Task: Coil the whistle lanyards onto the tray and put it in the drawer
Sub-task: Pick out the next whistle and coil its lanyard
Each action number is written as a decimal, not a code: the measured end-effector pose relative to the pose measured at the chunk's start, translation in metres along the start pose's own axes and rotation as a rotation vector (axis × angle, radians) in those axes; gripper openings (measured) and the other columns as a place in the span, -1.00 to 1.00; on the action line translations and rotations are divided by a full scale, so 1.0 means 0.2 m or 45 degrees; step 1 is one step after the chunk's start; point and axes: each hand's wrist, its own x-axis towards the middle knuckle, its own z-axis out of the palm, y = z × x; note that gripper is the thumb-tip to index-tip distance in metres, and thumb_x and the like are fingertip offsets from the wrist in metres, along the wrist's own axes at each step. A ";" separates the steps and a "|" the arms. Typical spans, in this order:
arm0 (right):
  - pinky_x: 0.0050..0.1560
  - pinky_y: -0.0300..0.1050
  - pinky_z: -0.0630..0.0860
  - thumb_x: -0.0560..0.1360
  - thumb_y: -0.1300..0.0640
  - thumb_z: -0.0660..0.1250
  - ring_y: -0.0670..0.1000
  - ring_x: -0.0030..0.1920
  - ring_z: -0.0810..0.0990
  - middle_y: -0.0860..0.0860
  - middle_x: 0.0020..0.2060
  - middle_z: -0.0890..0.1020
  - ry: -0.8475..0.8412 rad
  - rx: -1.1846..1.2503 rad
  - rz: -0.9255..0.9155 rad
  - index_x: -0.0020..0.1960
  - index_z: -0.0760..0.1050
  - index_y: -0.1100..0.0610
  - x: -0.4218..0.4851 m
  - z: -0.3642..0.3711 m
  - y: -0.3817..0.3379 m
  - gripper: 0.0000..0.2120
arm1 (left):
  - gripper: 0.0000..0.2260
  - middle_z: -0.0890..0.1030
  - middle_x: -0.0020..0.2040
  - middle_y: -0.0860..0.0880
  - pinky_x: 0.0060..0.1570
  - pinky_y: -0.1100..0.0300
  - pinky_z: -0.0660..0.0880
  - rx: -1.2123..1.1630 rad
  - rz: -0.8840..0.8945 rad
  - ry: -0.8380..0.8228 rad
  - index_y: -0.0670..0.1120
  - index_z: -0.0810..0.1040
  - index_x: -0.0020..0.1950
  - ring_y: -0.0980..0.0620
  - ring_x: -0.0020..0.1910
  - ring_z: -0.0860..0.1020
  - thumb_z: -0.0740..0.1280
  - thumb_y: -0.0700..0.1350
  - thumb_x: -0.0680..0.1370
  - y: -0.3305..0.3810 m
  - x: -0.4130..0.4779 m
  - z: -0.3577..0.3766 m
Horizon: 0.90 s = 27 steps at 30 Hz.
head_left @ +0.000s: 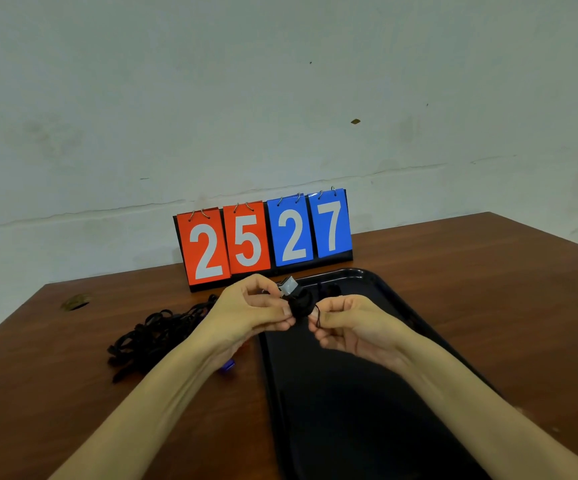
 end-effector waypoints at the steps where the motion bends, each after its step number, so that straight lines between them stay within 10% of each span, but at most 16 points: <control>1: -0.33 -0.29 0.55 0.49 0.34 0.26 -0.10 -0.37 0.57 0.05 -0.34 0.61 -0.019 0.029 0.008 -0.27 0.61 0.17 0.00 0.00 0.00 -0.76 | -0.79 0.66 -0.22 -0.20 -0.29 0.24 0.59 -0.074 -0.049 -0.018 -0.20 0.51 -0.06 -0.06 -0.26 0.67 0.38 -0.42 0.38 0.00 0.00 -0.01; 8: -0.36 -0.30 0.55 0.34 0.25 0.35 -0.11 -0.39 0.54 0.03 -0.36 0.59 -0.107 0.391 0.151 -0.23 0.62 0.19 0.00 0.01 0.00 -0.93 | -0.71 0.67 -0.21 -0.18 -0.31 0.25 0.59 -0.474 -0.190 -0.139 -0.24 0.55 0.00 -0.01 -0.27 0.67 0.34 -0.40 0.30 -0.03 0.01 0.00; 27: -0.26 -0.23 0.55 0.43 0.32 0.37 -0.05 -0.30 0.62 0.07 -0.30 0.65 0.047 -0.267 -0.110 -0.14 0.60 0.20 -0.01 0.01 0.01 -0.93 | -0.83 0.66 -0.14 -0.28 -0.31 0.17 0.63 -0.446 -0.519 -0.231 -0.30 0.66 -0.13 -0.10 -0.24 0.69 0.30 -0.32 0.36 -0.02 0.01 -0.04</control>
